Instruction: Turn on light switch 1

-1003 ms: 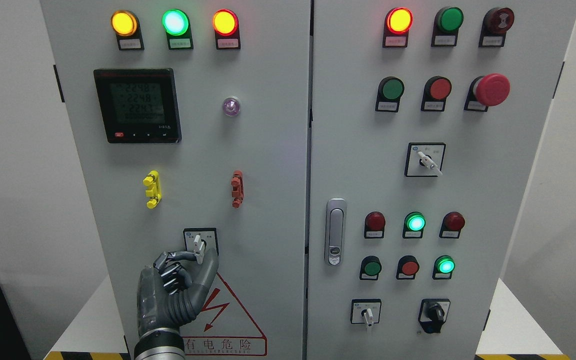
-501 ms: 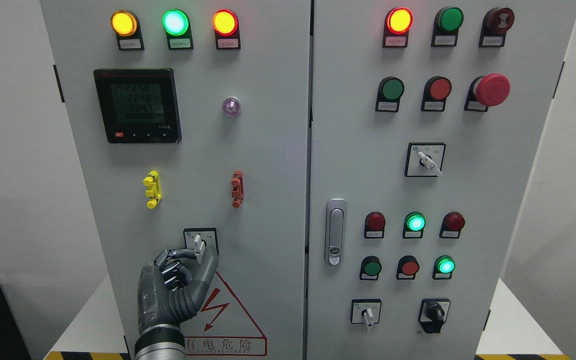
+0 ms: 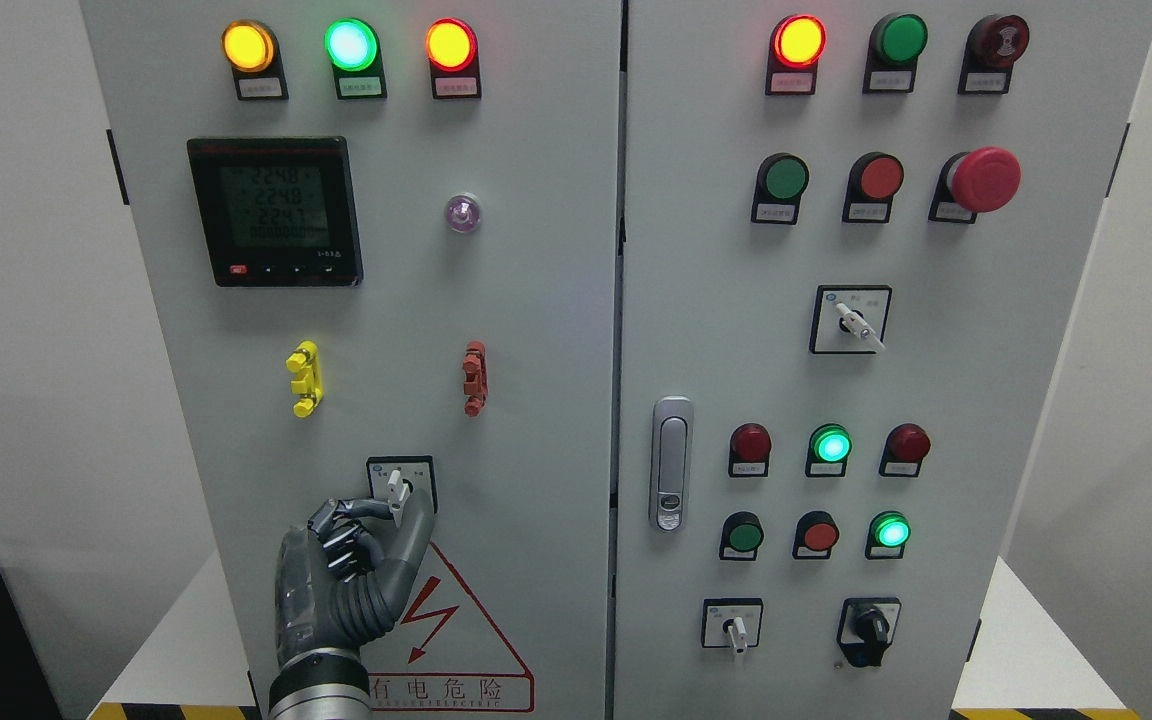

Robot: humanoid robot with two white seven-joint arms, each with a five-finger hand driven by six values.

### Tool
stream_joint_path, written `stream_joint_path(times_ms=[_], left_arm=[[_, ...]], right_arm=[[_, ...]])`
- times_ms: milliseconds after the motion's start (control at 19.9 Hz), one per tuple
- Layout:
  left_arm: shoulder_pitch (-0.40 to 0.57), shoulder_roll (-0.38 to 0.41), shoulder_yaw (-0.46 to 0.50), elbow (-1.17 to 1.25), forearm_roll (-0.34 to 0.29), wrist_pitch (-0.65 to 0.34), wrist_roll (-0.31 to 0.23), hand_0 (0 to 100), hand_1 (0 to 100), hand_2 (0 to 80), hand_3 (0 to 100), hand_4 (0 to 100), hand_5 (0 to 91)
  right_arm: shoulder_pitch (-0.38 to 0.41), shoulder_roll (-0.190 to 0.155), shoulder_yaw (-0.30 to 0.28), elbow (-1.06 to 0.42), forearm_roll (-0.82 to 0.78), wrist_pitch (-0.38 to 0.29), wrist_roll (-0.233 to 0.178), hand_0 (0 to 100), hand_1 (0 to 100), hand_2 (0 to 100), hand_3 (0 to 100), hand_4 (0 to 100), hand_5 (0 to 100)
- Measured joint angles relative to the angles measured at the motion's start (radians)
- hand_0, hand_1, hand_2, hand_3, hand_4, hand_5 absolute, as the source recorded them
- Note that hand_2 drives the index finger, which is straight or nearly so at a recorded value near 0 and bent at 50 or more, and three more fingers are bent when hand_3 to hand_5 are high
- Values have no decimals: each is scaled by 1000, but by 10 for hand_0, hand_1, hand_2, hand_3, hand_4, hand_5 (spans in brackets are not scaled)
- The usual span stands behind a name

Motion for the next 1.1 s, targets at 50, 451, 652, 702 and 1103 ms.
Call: stream_joint_path(times_ms=[50,451,652,702,1103], left_arm=[[1,0,0,0,0,0,0,219,643,578,1000,1000,888],[3,0,0,0,0,2,3,230,640,578,1000,1000,889],[1,0,0,0,-1,-5,4,236,633,576,1000,1000,889],[0,0,0,0,-1,-6,4,236,633,576,1000,1000,889],[-3,0,0,0,-1,-8,5,241,627,576,1000,1000,889]], right_arm=[[0,0,0,0,0,0,0,0,0,0,0,0,0],[0,0,0,0,0,0,0,0,0,0,0,0,0],[0,0,0,0,0,0,0,0,0,0,0,0,0],[0,0,0,0,0,0,0,0,0,0,0,0,0],[0,0,0,0,0,0,0,0,0,0,0,0,0]])
